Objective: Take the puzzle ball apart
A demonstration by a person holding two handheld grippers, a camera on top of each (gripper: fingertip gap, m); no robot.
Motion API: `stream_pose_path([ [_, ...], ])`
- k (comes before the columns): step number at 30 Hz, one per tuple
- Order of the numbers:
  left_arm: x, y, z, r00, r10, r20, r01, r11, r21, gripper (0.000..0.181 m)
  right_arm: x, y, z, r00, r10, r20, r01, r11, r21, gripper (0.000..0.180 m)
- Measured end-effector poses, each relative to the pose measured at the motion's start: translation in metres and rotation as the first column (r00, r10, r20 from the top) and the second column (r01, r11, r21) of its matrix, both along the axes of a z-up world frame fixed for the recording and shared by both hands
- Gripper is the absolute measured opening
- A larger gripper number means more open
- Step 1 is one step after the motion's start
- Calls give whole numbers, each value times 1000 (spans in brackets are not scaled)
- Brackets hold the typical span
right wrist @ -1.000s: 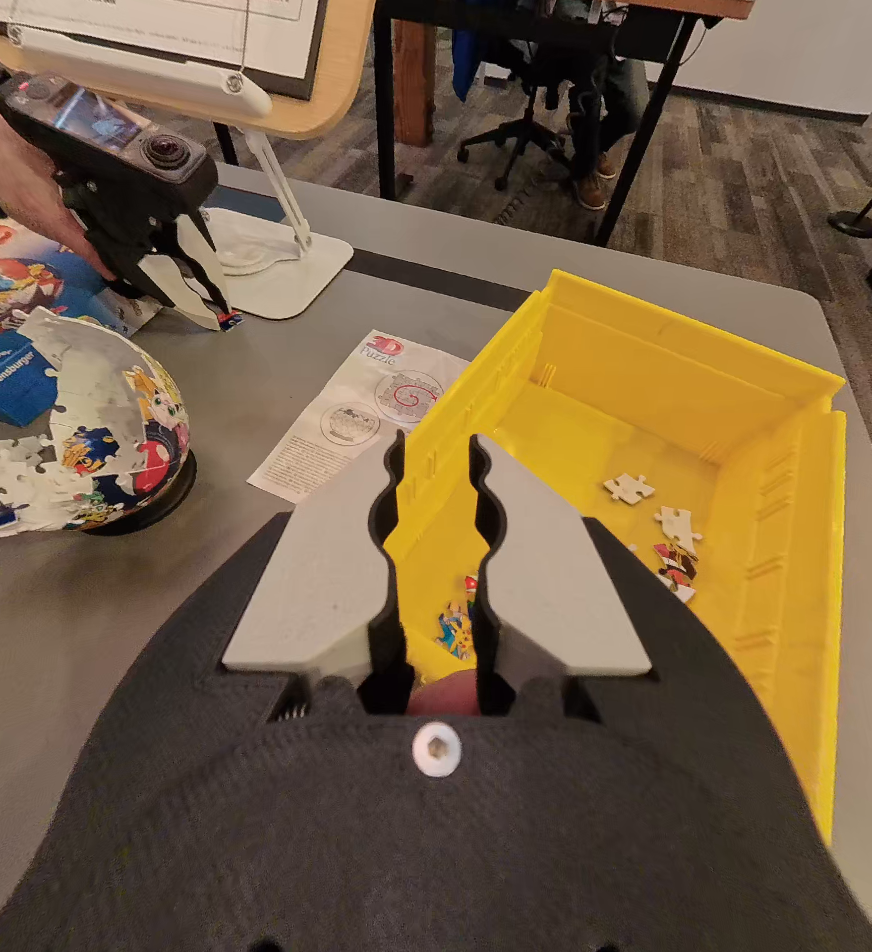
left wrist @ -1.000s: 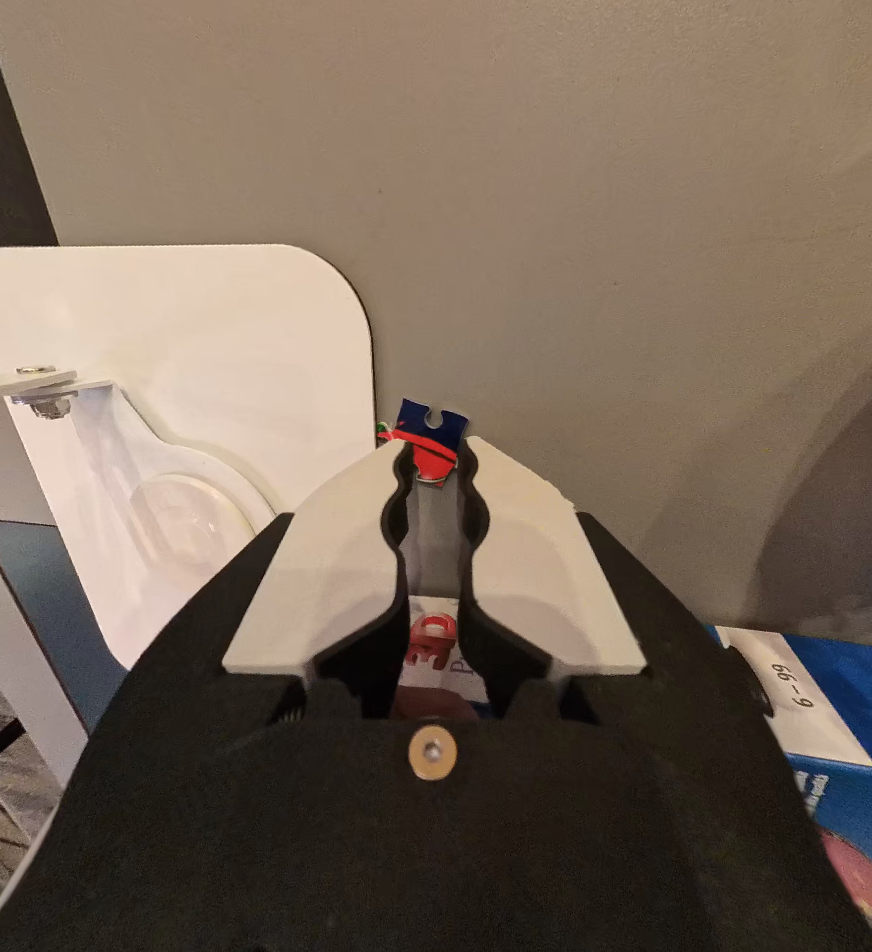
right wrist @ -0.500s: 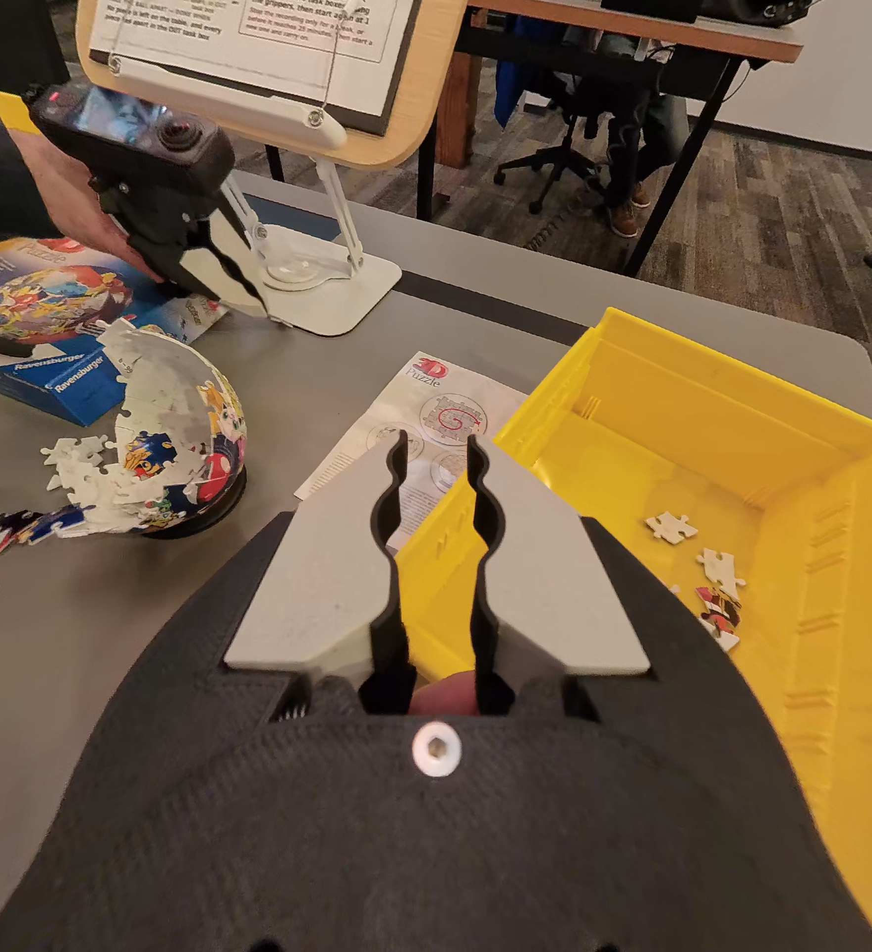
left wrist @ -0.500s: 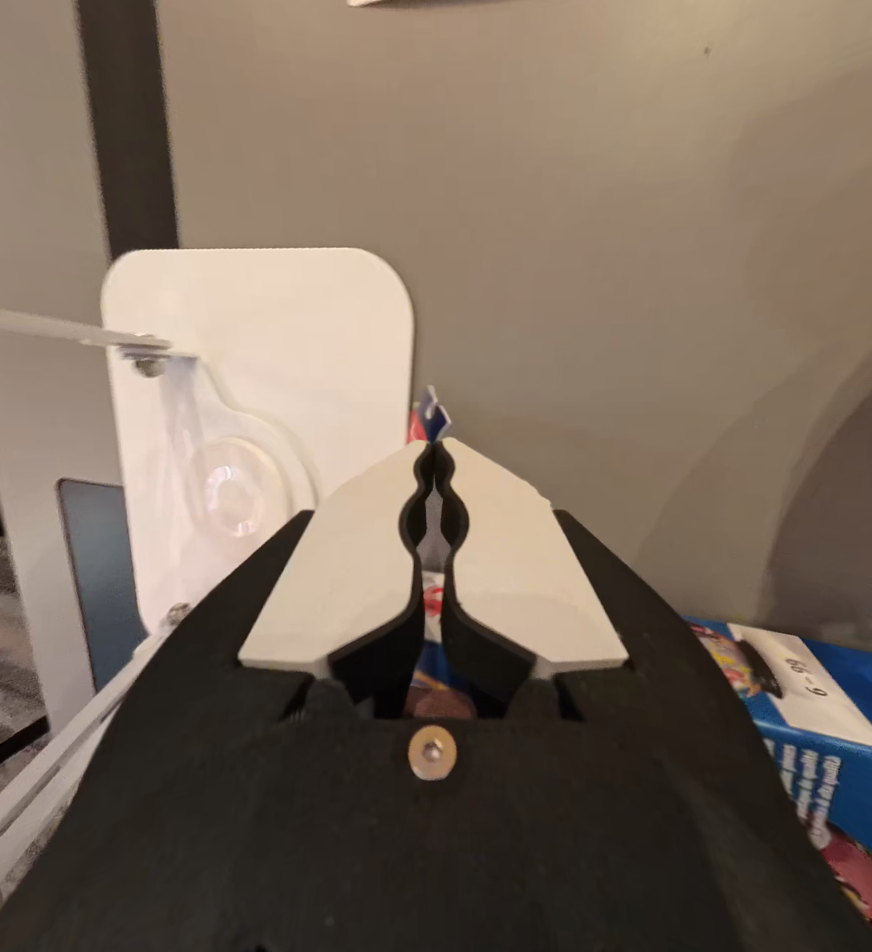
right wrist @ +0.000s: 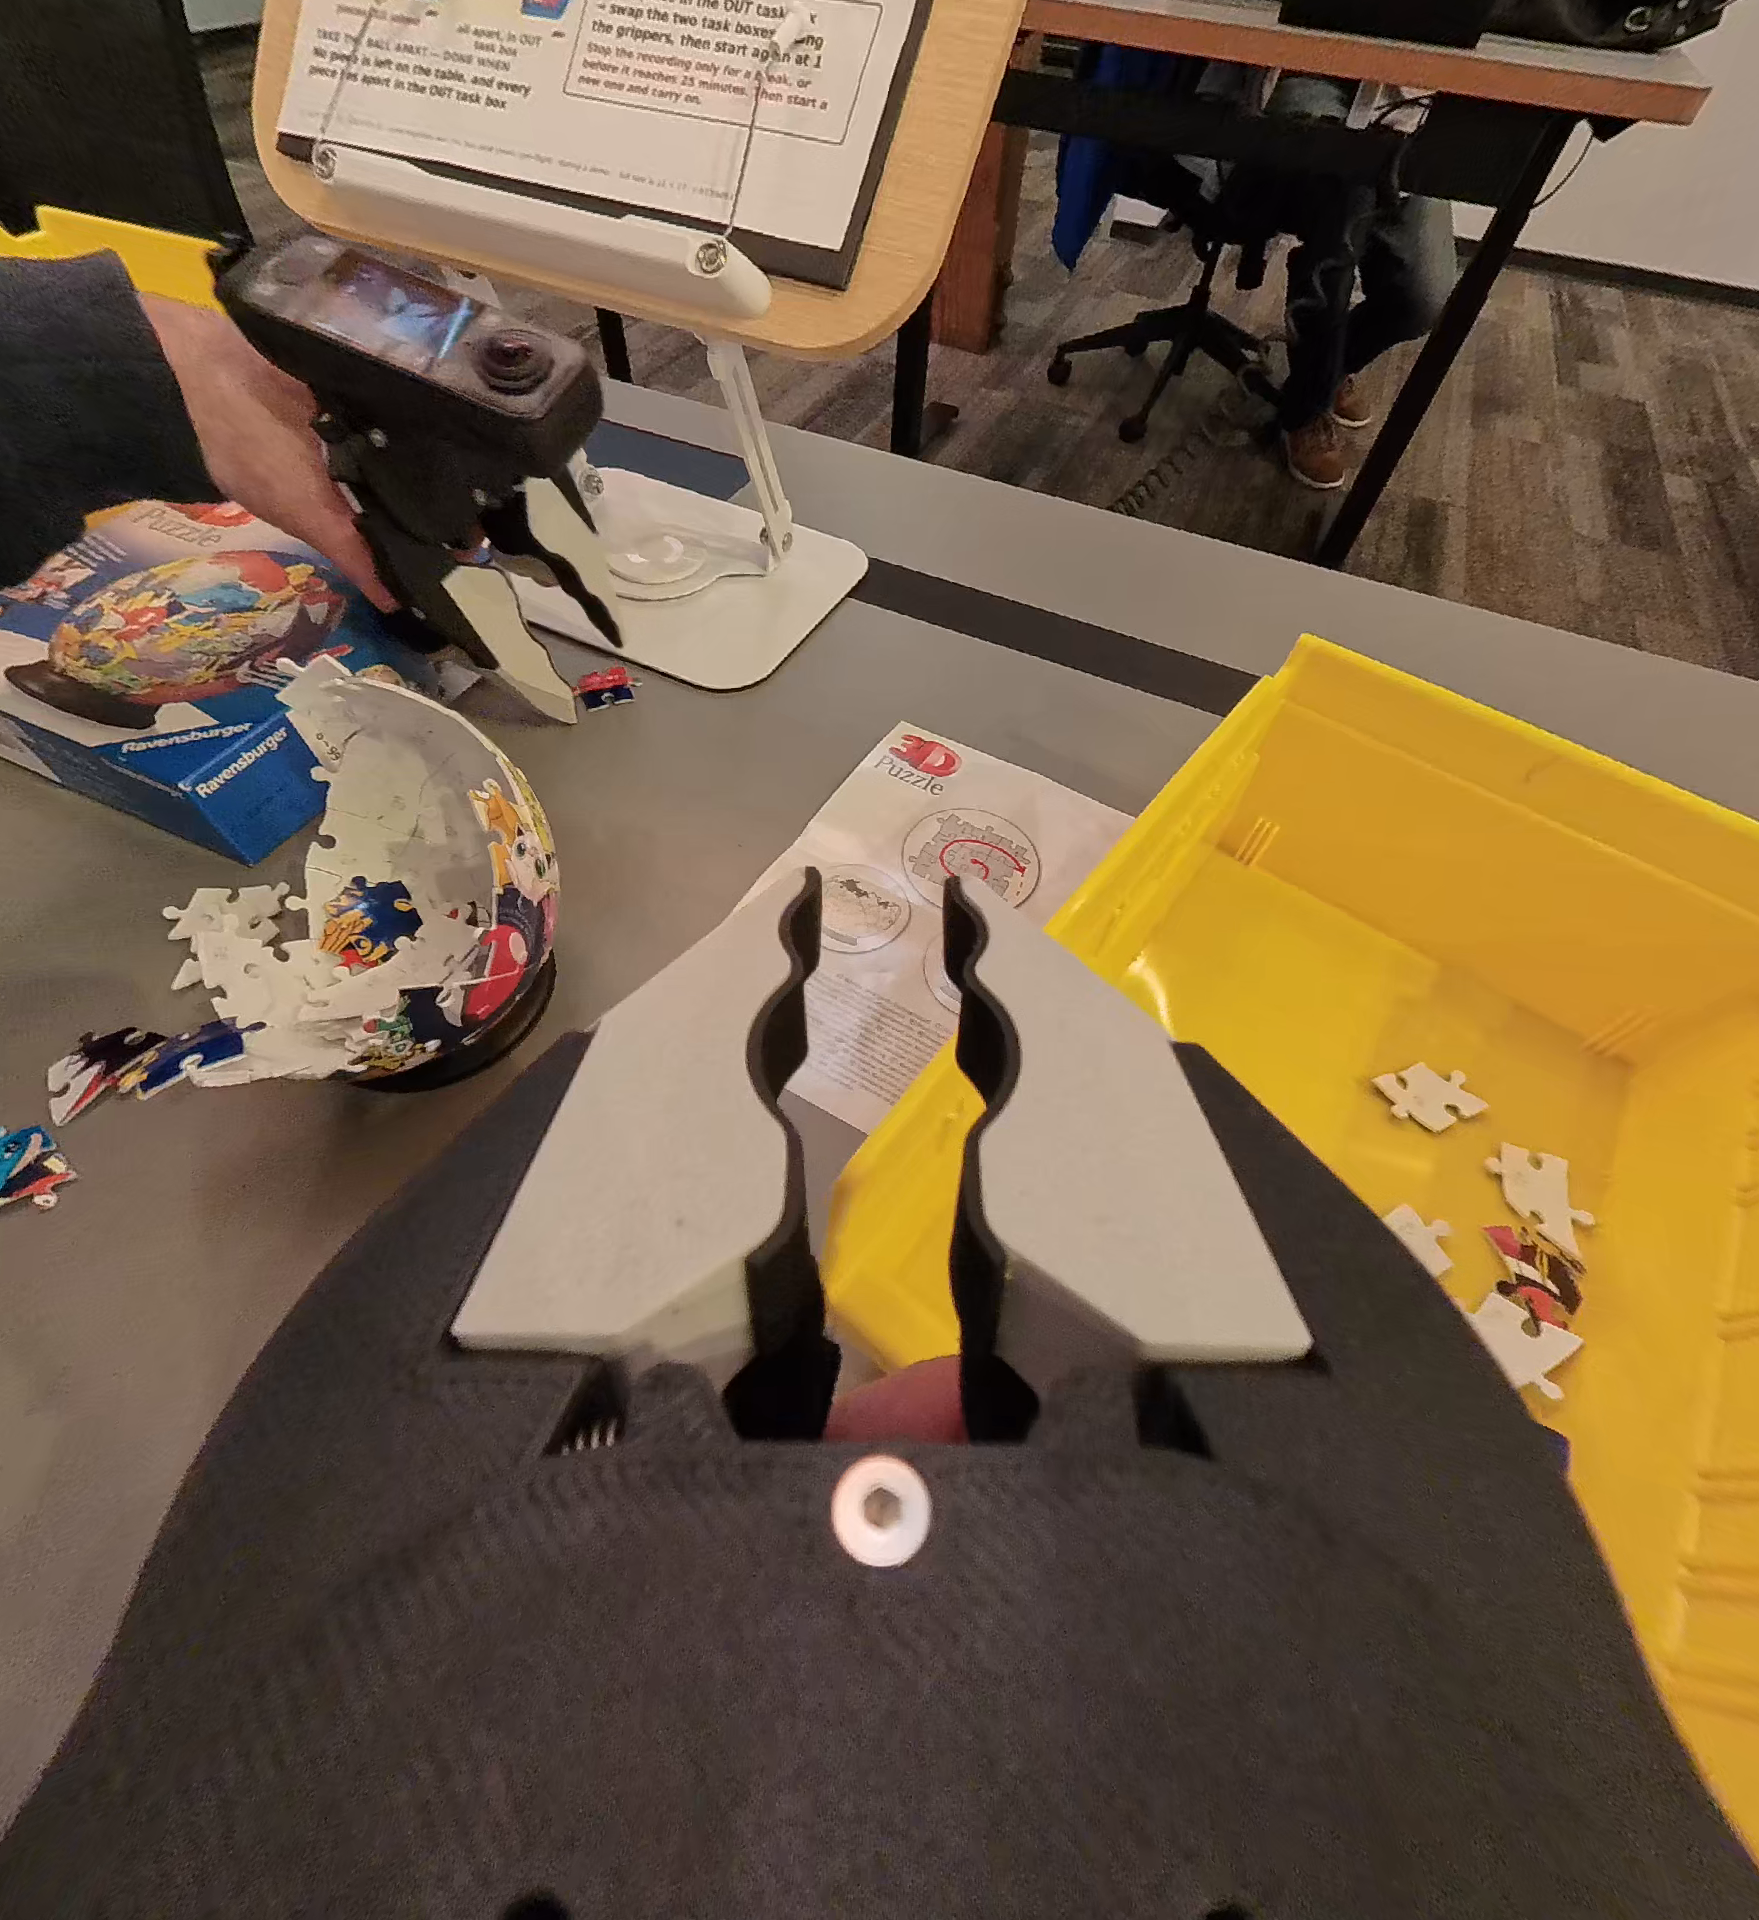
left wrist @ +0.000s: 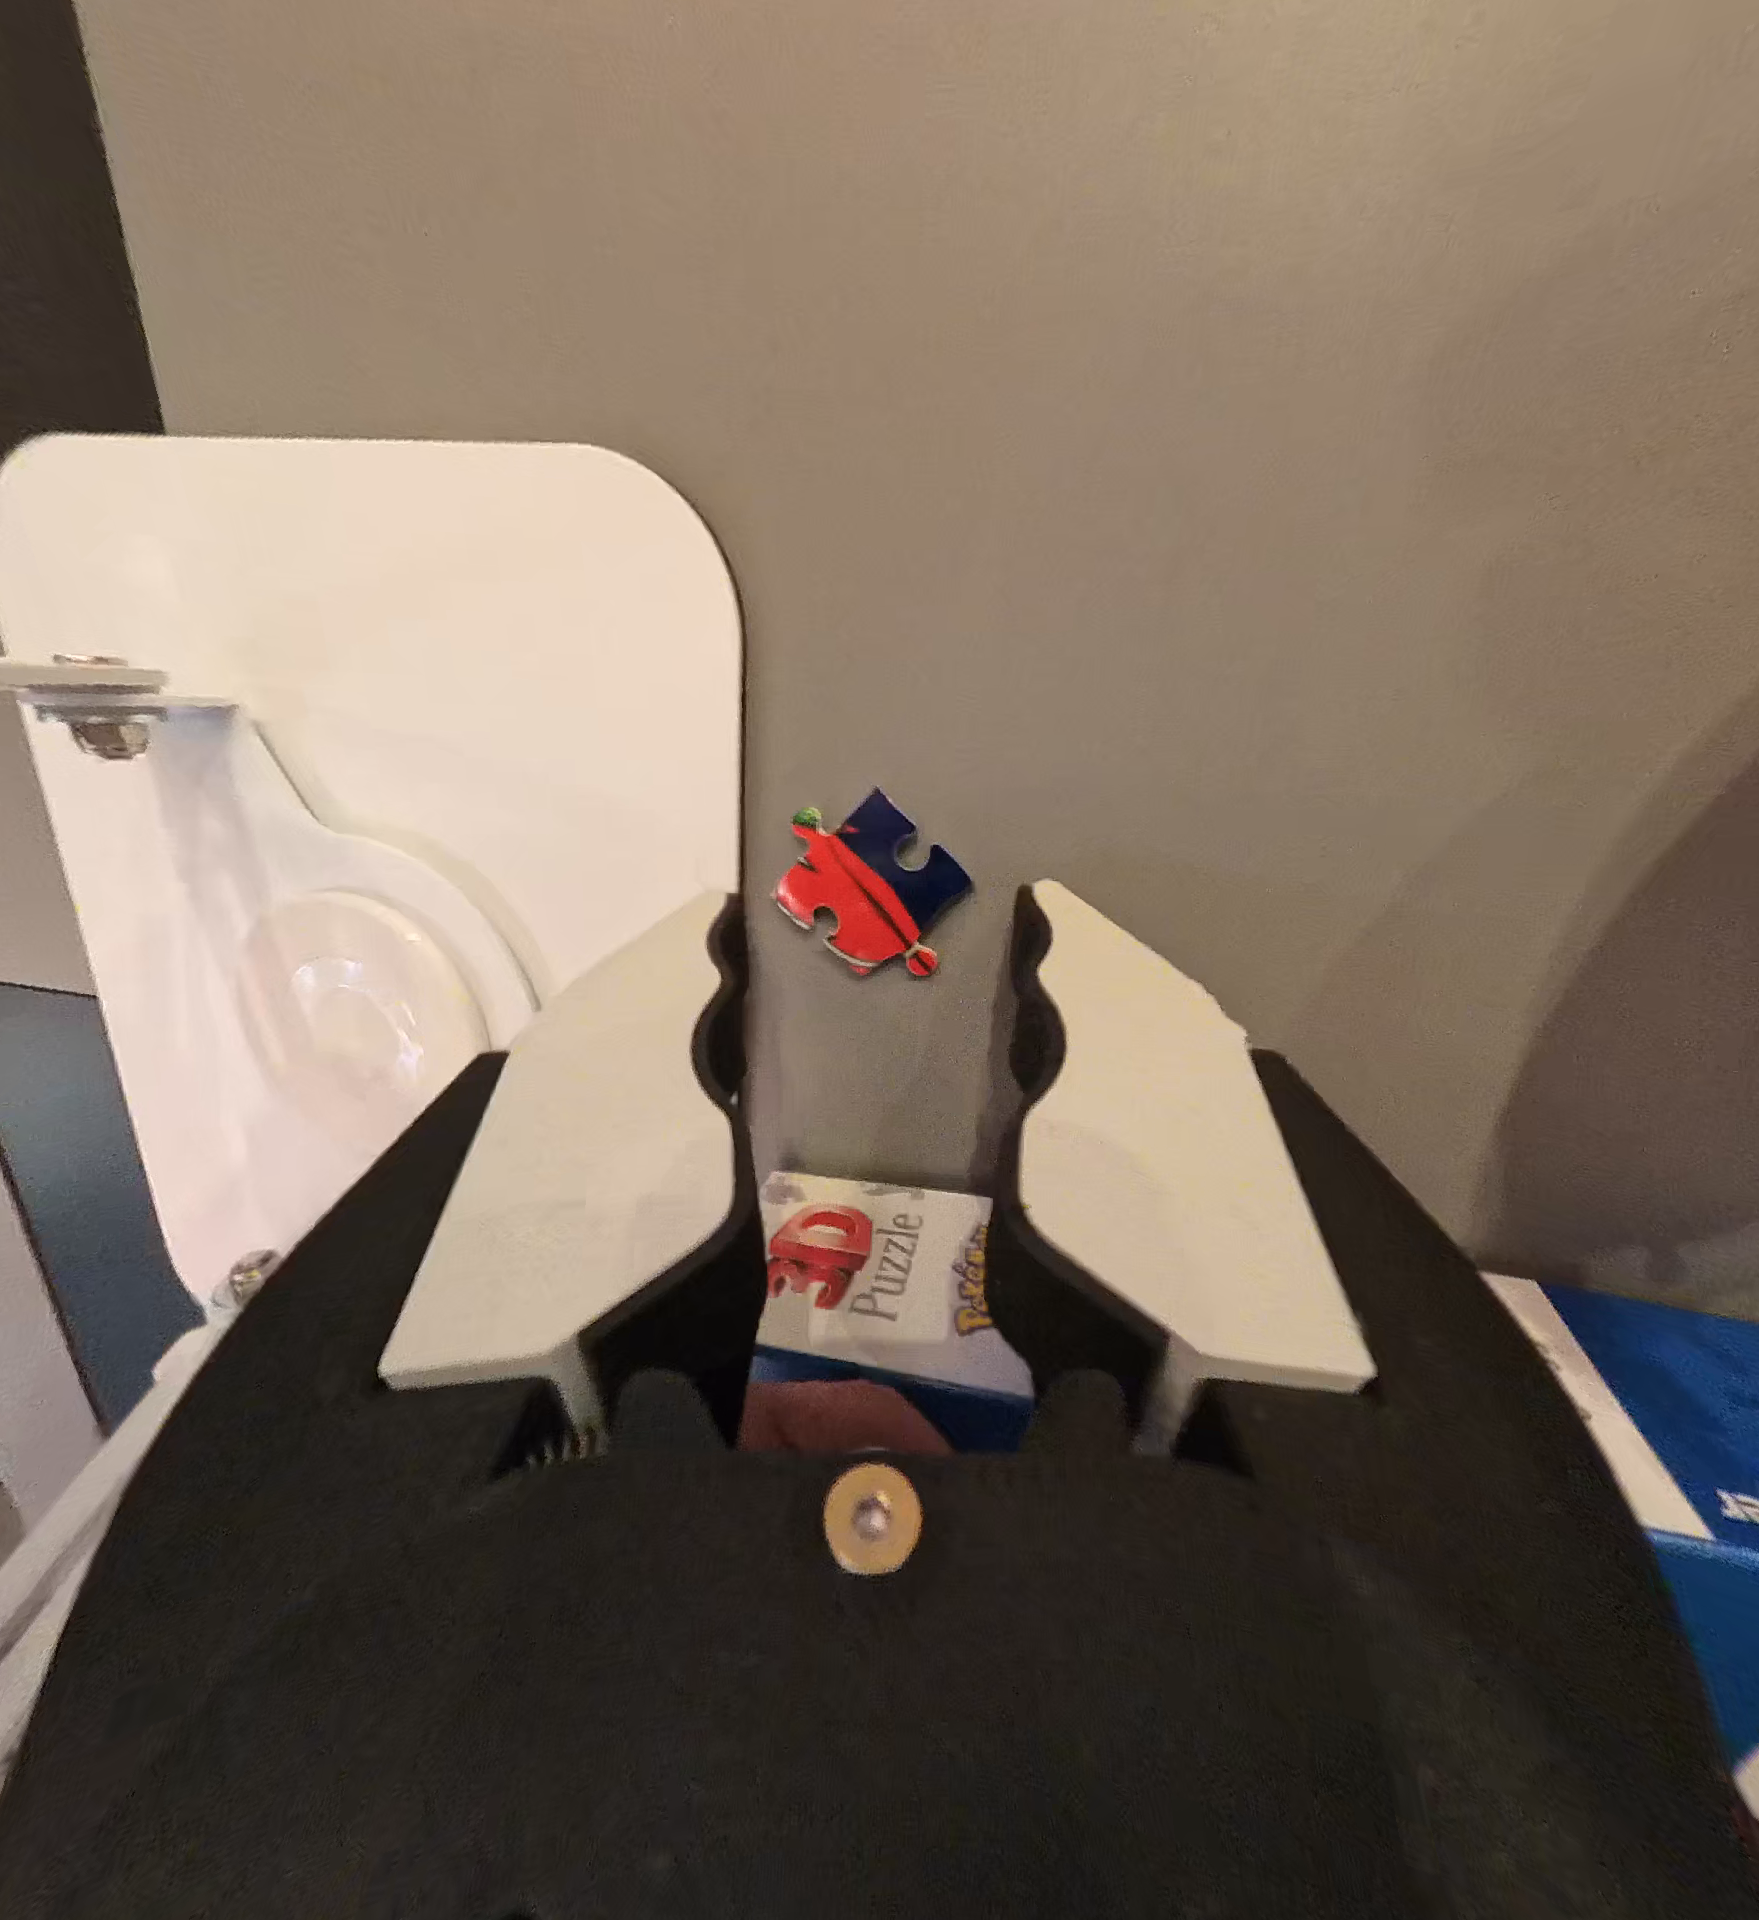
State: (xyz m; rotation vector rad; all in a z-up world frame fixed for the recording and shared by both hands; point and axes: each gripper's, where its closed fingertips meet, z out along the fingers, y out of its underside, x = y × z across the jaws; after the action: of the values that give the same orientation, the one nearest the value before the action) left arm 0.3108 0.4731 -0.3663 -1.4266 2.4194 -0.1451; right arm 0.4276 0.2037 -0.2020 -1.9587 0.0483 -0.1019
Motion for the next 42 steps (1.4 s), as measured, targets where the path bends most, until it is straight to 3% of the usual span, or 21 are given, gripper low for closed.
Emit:
stream_pose_path([
  [6,1,0,-5,985,91,-144,-112,983,-148,37,-6,4,5,1000,16,-14,-16,1000,19,22],
  [15,-1,-2,-5,990,21,-140,-44,986,-161,37,-17,10,7,998,50,-35,-49,998,32,21],
  [17,4,-9,8,998,20,-61,-32,978,-205,5,-20,10,6,997,61,-39,-60,998,31,21],
  [18,6,-11,14,999,28,-25,-33,977,-213,0,-22,11,5,997,71,-43,-69,997,32,21],
  [23,-10,-15,0,999,-18,-39,13,990,-142,0,-33,20,6,993,107,-45,-106,994,29,22],
  [26,-1,-10,5,999,17,39,-13,994,-108,0,-38,22,7,993,115,-39,-114,993,29,21],
  [27,4,-9,7,998,38,58,-32,995,-99,8,-39,22,7,992,117,-40,-116,993,29,21],
  [29,4,-5,3,997,80,15,-79,995,-57,47,-41,22,6,992,121,-43,-120,992,25,21],
  [31,4,-7,0,991,128,-32,-130,988,-85,60,-42,23,5,991,125,-44,-124,992,22,21],
  [33,7,1,1,981,187,-44,-190,980,-68,56,-44,24,6,990,131,-50,-129,991,28,21],
  [38,8,-7,-2,947,299,-115,-318,925,-210,34,-46,26,9,988,138,-65,-135,990,48,21],
  [42,11,-7,-3,953,294,-79,-304,929,-209,29,-48,28,11,986,147,-72,-143,988,61,21],
])
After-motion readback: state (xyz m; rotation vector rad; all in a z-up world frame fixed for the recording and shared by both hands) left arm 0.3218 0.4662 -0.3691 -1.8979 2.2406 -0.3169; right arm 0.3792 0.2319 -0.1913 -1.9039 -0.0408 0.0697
